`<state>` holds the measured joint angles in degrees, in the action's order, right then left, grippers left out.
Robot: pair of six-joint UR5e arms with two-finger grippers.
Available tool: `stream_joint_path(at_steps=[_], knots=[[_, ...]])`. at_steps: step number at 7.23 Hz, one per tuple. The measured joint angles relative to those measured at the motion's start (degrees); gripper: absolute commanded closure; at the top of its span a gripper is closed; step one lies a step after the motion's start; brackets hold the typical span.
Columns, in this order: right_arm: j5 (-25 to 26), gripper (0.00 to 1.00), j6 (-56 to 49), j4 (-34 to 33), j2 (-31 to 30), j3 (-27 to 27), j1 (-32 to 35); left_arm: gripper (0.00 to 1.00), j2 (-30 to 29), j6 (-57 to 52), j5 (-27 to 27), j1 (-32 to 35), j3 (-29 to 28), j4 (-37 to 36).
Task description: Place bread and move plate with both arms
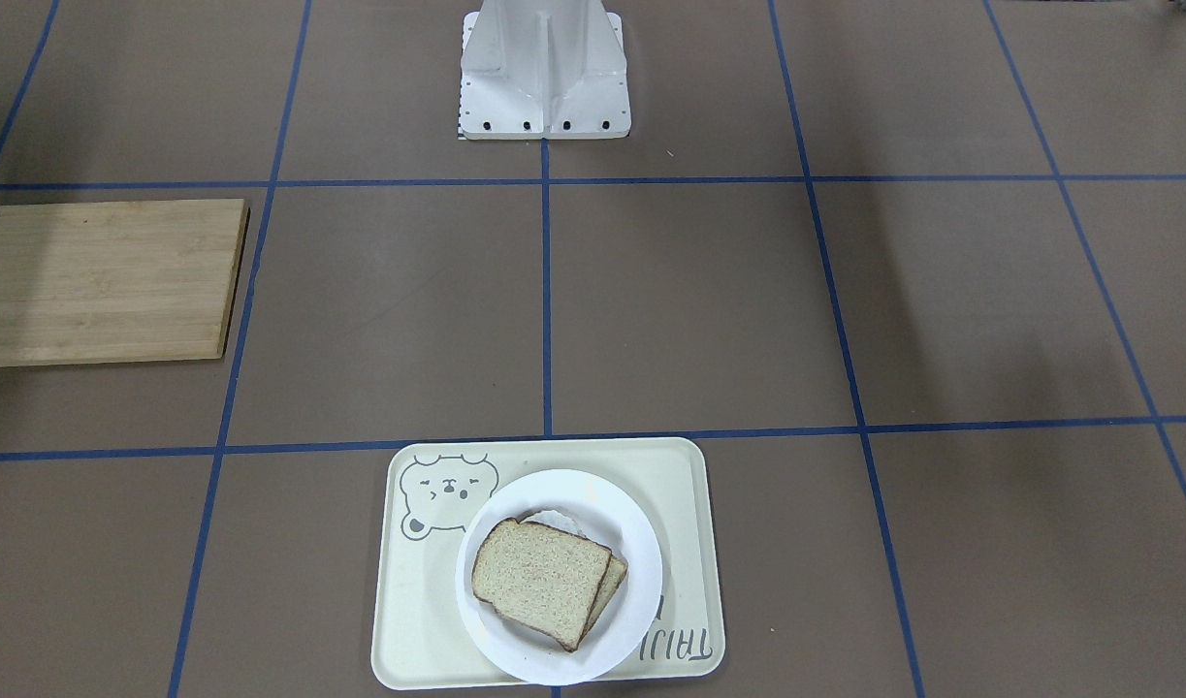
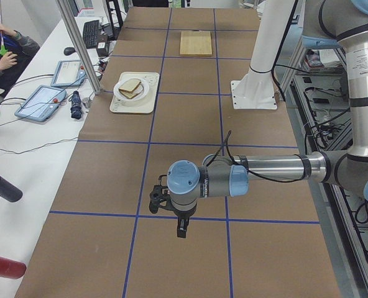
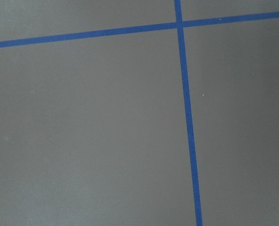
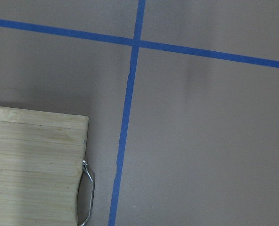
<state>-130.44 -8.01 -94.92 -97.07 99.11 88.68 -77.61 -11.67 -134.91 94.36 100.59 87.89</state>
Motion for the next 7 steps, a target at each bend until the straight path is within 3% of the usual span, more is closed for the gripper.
stream_joint_path(at_steps=[7], knots=[[0.09,0.00,-0.33,0.12,0.15,-0.44,0.00,0.01,0.15,0.25,0.00,0.04,0.92,0.00]])
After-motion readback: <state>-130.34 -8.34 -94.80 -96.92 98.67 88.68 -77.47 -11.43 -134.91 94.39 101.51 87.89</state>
